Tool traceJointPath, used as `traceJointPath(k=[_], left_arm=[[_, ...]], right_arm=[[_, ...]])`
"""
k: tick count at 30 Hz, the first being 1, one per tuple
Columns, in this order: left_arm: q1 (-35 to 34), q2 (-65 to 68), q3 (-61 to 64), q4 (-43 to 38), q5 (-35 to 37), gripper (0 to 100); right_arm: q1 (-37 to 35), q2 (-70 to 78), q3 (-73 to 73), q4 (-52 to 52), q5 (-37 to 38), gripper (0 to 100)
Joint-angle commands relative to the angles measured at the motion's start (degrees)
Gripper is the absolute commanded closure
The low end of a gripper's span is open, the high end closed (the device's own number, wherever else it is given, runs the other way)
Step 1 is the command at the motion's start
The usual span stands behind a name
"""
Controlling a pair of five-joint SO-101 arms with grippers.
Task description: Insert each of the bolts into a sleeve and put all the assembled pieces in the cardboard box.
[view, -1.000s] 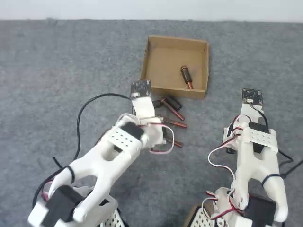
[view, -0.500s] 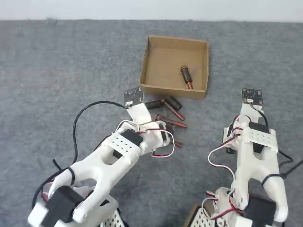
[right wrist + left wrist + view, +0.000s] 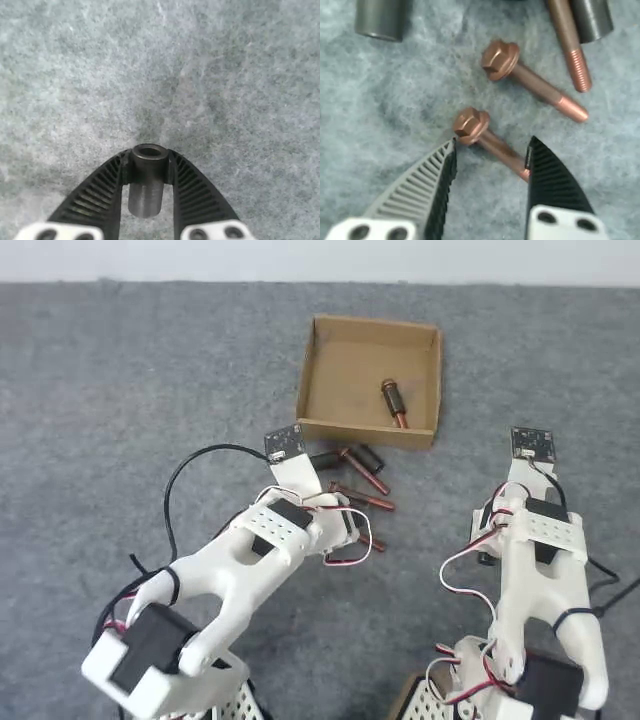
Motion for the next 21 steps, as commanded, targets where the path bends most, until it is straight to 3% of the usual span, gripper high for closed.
traceJointPath(k=[1, 6, 13, 21], left_arm=[[-0.18, -0.44, -2.86, 0.44, 0.7, 81], [-0.18, -0.44, -2.95, 0.18, -0.88, 100], [-0.79, -0.62, -2.95, 0.35, -1.49, 97], [-9.41, -0.7, -4.35, 0.44, -8.26, 97]], right_arm=[[0.31, -2.42, -0.44, -0.4, 0.7, 99.1], [0.4, -2.42, -0.44, -0.4, 0.7, 99.1], [0.57, -2.42, -0.44, -0.4, 0.7, 99.1], [0.57, -2.42, -0.44, -0.31, 0.7, 99.1]])
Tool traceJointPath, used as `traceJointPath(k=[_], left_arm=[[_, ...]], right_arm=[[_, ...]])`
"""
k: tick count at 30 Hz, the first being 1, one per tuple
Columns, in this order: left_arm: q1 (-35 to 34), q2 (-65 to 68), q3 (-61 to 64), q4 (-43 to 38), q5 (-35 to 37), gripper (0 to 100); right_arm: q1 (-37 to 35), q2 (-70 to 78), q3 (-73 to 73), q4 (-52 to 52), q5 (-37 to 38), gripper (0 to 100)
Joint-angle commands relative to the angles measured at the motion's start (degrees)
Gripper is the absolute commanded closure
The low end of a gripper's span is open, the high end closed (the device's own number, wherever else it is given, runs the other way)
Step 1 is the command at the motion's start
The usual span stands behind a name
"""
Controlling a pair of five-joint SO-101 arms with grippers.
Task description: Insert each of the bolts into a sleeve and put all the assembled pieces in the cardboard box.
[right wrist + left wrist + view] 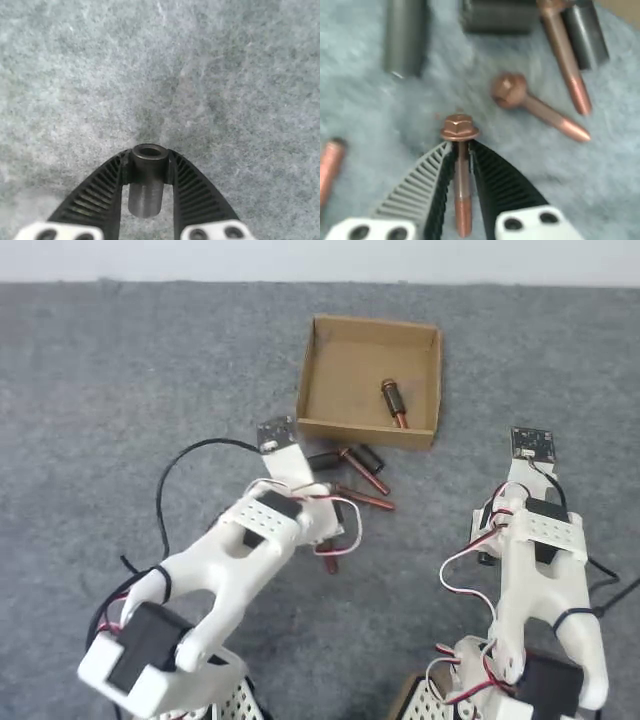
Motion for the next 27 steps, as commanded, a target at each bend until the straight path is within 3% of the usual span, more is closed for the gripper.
traceJointPath(k=[1, 10, 17, 27], left_arm=[[-5.19, -0.62, -3.47, 0.62, -2.81, 97], [-6.86, 0.0, -6.9, 6.51, -2.81, 95], [-7.12, 0.09, -5.67, 7.3, -2.55, 77], [-5.54, 0.18, -4.53, 8.35, -2.64, 86]], right_arm=[[0.57, -2.42, -0.44, -0.31, 0.7, 99.1], [0.57, -2.42, -0.44, -0.31, 0.79, 99.1], [0.57, -2.42, -0.44, -0.31, 0.79, 99.1], [0.57, -2.42, -0.44, -0.31, 0.79, 99.1]])
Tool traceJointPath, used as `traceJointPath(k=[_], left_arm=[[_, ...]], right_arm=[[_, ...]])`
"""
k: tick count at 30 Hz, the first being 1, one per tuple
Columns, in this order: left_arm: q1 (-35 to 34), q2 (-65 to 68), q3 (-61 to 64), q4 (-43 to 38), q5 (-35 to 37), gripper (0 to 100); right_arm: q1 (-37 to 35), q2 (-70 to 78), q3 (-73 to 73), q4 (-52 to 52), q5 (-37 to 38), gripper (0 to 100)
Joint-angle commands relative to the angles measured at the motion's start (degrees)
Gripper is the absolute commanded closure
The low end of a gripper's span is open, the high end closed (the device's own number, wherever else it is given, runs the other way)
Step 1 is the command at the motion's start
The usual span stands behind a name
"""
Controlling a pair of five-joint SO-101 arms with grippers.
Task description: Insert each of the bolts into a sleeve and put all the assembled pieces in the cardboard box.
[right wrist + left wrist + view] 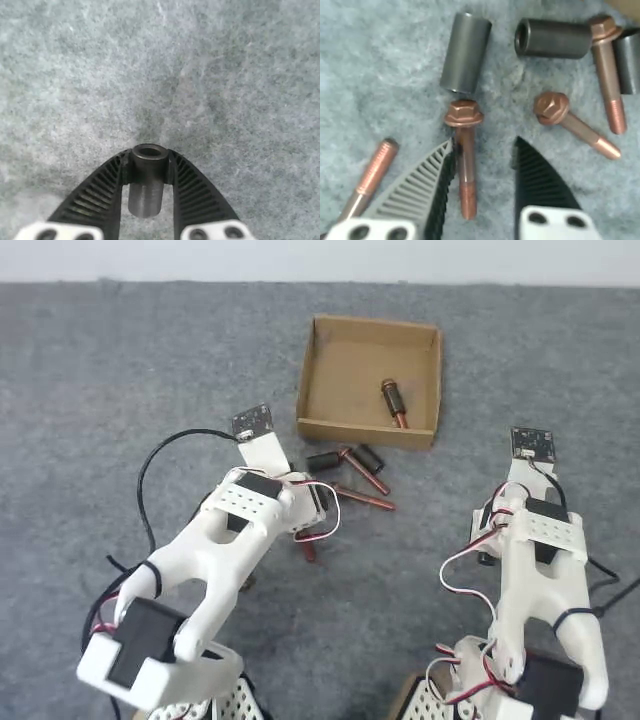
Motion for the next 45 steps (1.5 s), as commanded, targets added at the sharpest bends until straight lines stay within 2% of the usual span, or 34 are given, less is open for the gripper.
traceJointPath(k=[1, 8, 13, 17, 19, 21, 30, 39, 45], left_arm=[[-0.18, -0.44, -0.31, -0.62, 0.0, 86], [-1.41, 2.9, -0.31, -2.64, 0.0, 85], [-1.49, 8.7, -6.64, 2.99, 0.0, 85], [-1.41, 10.29, -7.96, 3.87, 0.0, 86], [-1.32, 10.2, -8.04, 3.78, -0.18, 91], [-1.32, 10.2, -8.04, 3.52, -0.18, 100], [-1.58, 2.29, -4.53, 3.34, -0.79, 99], [-1.67, -6.33, 0.22, 3.34, -17.41, 99], [-1.76, -8.26, 1.63, 3.34, -19.87, 99]], right_arm=[[0.57, -2.42, -0.44, -0.31, 0.79, 99.1], [0.57, -2.42, -0.44, -0.31, 0.79, 99.1], [0.66, -2.42, -0.44, -0.31, 0.79, 99.1], [0.66, -2.42, -0.44, -0.31, 0.79, 99.1], [0.66, -2.42, -0.44, -0.31, 0.79, 99.1], [0.66, -2.42, -0.44, -0.31, 0.79, 99.1], [0.66, -2.42, -0.44, -0.31, 0.79, 99.1], [0.4, -2.42, -0.44, -0.31, 0.79, 99.1], [-1.89, -3.03, -0.88, -1.98, 0.62, 99.1]])
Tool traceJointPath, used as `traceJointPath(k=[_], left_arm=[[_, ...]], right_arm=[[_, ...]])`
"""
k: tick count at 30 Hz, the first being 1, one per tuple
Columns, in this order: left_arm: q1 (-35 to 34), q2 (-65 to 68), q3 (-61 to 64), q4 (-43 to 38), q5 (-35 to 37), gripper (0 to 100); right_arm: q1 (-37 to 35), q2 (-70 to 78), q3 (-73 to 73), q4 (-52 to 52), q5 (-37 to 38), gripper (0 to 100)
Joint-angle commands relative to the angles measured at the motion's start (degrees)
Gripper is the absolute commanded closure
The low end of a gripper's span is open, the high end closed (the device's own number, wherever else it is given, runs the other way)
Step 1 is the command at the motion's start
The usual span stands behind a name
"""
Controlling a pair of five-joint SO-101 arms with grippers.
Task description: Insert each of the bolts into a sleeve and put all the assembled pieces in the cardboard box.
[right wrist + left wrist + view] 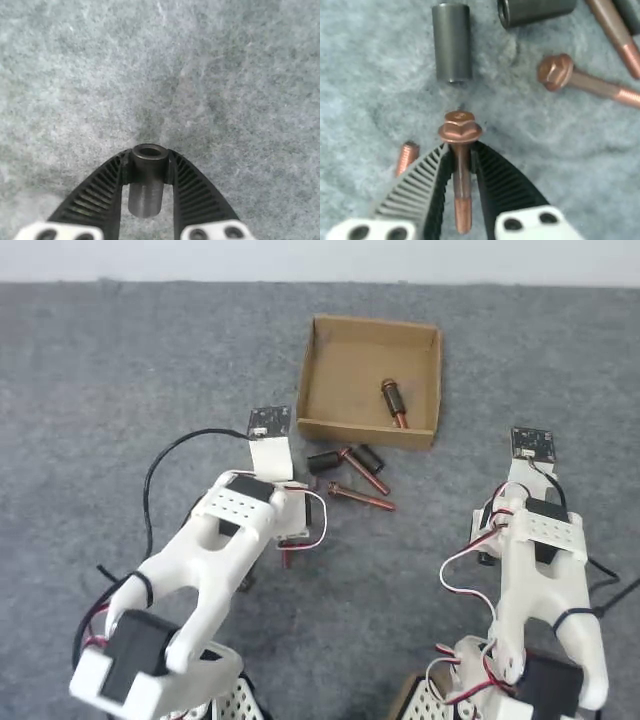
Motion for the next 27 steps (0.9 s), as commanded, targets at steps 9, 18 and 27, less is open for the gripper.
traceJointPath(k=[9, 18, 27], left_arm=[[-1.76, -11.69, 7.34, -7.38, -1.23, 99], [-3.6, -19.78, 15.25, -14.68, -1.32, 99], [-3.6, -20.22, 15.87, -15.56, -1.32, 99]], right_arm=[[-7.96, -2.51, -0.53, -20.35, 0.7, 99.1], [-13.05, -2.42, -0.44, -34.07, 0.7, 98.9], [-16.13, 1.45, -0.44, -51.47, 0.7, 98.9]])
